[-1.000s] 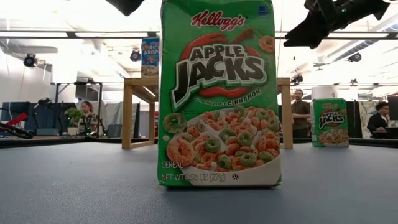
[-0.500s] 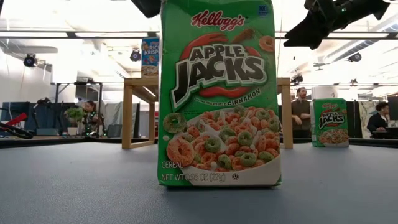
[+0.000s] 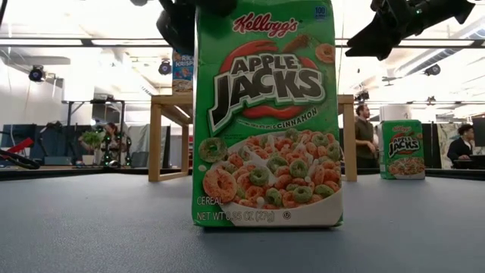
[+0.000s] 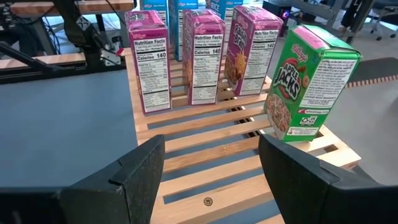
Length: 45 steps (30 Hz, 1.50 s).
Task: Stack cereal on shelf
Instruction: Put the bottom green cereal box on the shelf aligned with the other green cereal box
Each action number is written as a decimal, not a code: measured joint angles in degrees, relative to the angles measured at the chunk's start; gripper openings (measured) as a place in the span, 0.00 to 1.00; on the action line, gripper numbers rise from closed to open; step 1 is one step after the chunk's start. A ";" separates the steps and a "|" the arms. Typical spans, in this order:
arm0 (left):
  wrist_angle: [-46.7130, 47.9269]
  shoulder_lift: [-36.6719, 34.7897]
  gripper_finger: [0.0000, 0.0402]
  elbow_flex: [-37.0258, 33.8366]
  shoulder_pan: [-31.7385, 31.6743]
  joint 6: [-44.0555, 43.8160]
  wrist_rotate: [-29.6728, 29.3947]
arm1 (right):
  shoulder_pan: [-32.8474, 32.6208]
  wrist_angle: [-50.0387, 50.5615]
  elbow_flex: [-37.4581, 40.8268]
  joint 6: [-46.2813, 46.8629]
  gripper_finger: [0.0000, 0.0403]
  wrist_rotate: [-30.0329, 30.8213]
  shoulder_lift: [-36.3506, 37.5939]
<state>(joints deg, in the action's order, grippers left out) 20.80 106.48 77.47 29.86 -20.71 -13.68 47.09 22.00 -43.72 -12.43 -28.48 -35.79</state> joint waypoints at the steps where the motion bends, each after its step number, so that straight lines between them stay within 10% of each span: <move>1: -0.06 0.00 0.87 -0.19 -0.04 0.00 0.24 | 0.00 0.00 0.00 0.00 0.62 -0.01 0.00; 27: -5.74 0.02 0.37 -3.39 -1.19 2.22 2.35 | 0.00 0.00 0.00 0.52 0.62 0.01 -0.02; 45: -0.03 -12.83 0.33 -3.43 -5.99 12.97 -1.61 | -2.70 -2.44 0.04 5.91 0.60 -4.93 0.48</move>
<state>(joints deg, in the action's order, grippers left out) 20.77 93.65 74.04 23.87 -7.74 -15.30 44.39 19.56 -43.69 -6.52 -33.41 -35.31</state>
